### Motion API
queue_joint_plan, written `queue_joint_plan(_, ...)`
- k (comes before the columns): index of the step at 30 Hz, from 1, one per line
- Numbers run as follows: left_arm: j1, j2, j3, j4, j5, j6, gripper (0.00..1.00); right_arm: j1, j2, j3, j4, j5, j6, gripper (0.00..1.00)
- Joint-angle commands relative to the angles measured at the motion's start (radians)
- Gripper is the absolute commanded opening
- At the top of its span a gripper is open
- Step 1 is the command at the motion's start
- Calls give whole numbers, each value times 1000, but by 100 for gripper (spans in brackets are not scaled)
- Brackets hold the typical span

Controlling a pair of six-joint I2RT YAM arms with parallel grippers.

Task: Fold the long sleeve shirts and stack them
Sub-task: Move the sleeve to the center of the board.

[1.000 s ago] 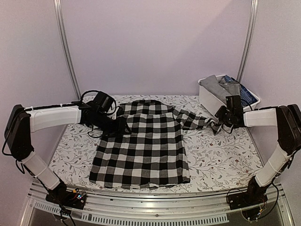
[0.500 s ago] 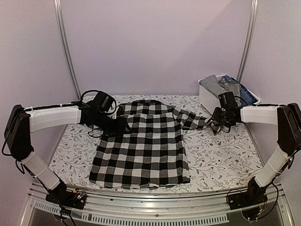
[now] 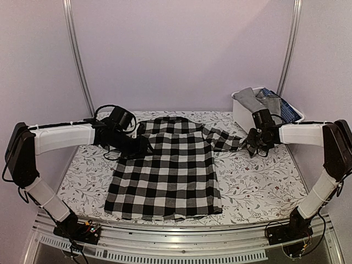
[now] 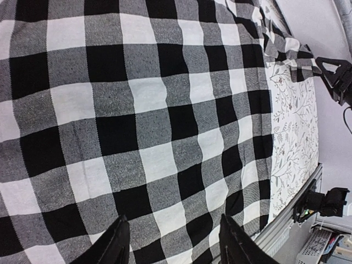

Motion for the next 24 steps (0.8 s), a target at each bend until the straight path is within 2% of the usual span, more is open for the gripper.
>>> queue_joint_plan(1, -10, -12, -16, 31, 12, -1, 55, 3, 20, -18, 12, 13, 36, 60)
queue_joint_plan(7, -13, -13, -22, 43, 17, -8, 55, 2, 55, -16, 61, -27, 39, 53)
queue_joint_plan(12, -11, -15, -31, 47, 19, -10, 55, 12, 66, -17, 75, -43, 54, 44)
queue_joint_plan(14, -13, -17, -36, 49, 19, -10, 55, 13, 63, -16, 77, -45, 56, 36)
queue_joint_plan(17, -12, -16, -39, 51, 19, -11, 55, 23, 58, -3, 63, -41, 52, 17)
queue_joint_plan(20, -11, -18, -39, 51, 18, -10, 55, 40, 51, 21, 36, -16, 41, 3)
queue_joint_plan(21, -13, -18, -39, 51, 17, -8, 55, 44, 48, 28, 26, -10, 35, 0)
queue_joint_plan(24, -12, -18, -38, 51, 17, -6, 55, 54, 31, 40, 9, 5, 24, 0)
